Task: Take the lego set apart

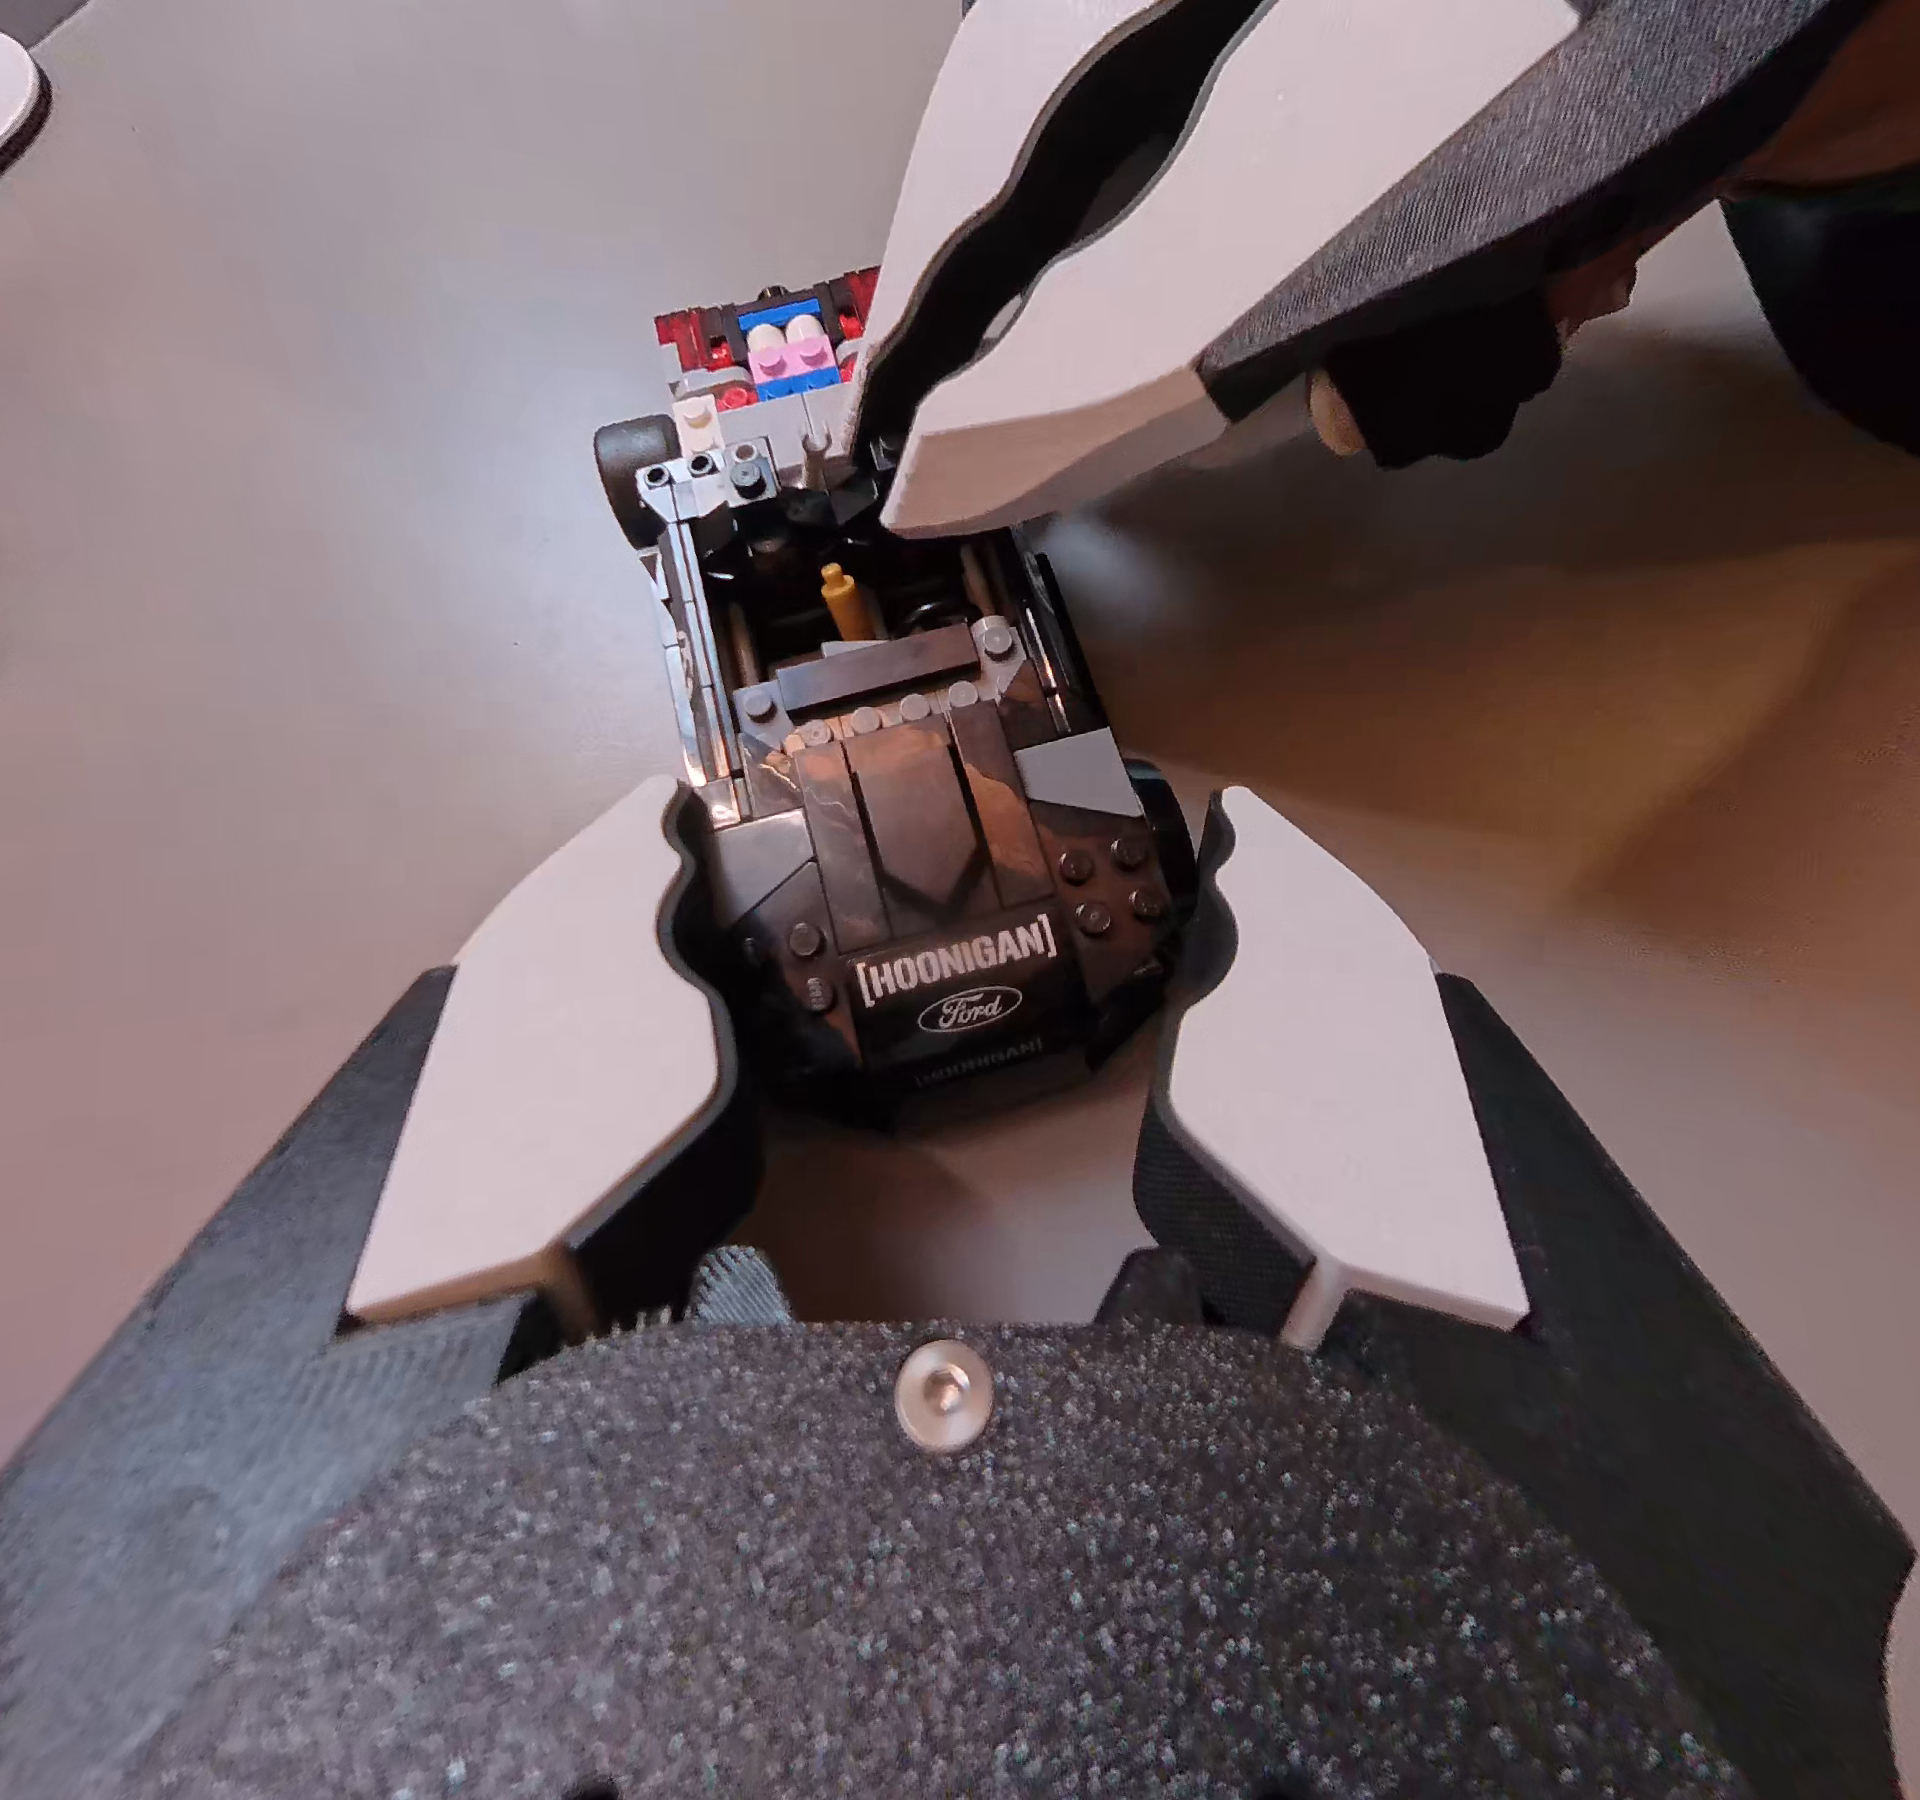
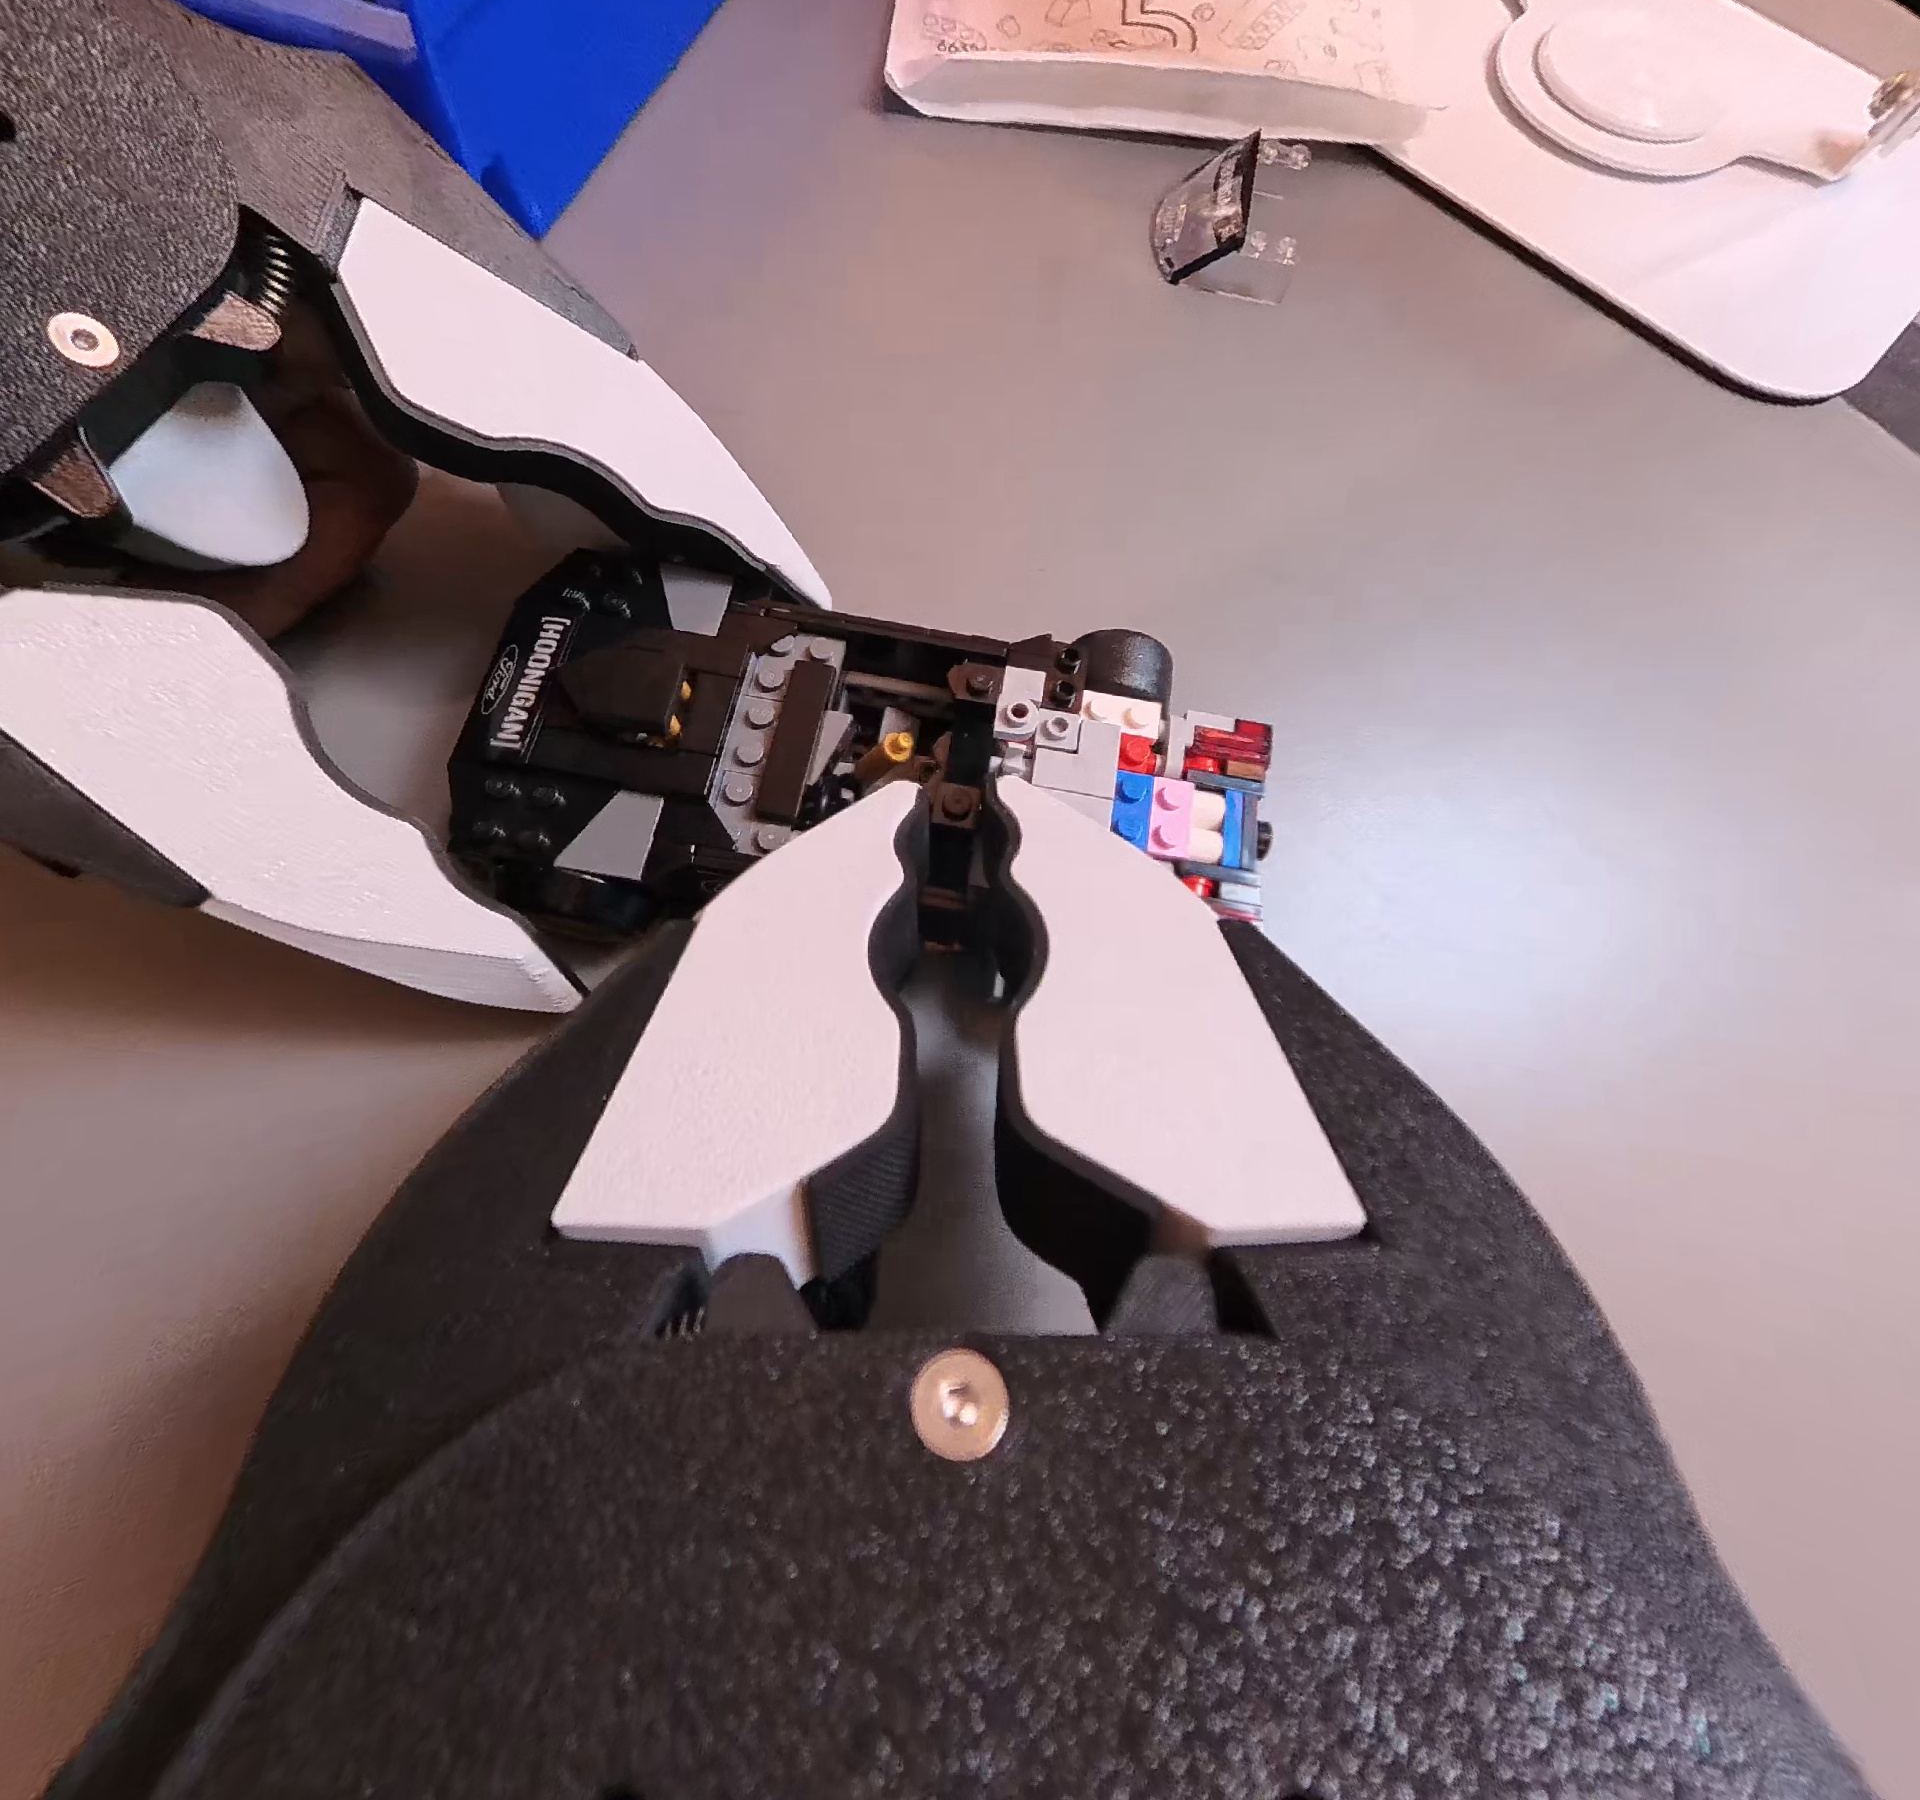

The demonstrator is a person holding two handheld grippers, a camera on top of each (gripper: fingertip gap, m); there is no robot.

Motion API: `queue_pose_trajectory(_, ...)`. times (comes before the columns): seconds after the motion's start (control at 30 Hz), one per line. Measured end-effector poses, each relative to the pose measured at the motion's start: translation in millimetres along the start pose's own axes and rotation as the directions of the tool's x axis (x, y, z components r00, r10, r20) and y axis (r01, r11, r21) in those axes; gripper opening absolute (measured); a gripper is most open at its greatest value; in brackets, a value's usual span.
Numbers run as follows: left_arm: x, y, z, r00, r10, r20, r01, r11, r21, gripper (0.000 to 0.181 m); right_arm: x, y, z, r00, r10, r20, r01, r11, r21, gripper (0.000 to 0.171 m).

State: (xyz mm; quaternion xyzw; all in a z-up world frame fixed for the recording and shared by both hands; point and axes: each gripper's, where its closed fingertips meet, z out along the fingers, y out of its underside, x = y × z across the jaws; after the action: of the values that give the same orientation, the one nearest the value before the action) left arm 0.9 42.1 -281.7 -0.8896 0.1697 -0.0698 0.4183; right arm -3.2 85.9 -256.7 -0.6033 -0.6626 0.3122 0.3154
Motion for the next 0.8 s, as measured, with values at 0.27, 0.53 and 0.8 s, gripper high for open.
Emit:
queue_pose_trajectory(0.27,0.0,-0.2,-0.2,1.0,-0.003,-0.005,0.003,1.0,0.002,0.089,-0.7,-0.3,-1.2,0.999,0.03,0.03,-0.031,0.999,0.012,0.009)
queue_pose_trajectory(0.53,0.3,0.0,-0.4,1.0,-0.003,-0.007,0.003,1.0,0.001,0.089,-1.4,-0.7,-3.0,1.0,0.003,0.021,-0.004,1.0,0.018,0.009)
queue_pose_trajectory(0.8,0.5,1.2,-1.4,1.0,0.006,-0.006,-0.006,1.0,-0.007,0.089,-3.4,-4.0,-5.5,0.996,0.048,0.071,-0.052,0.997,0.058,0.009)
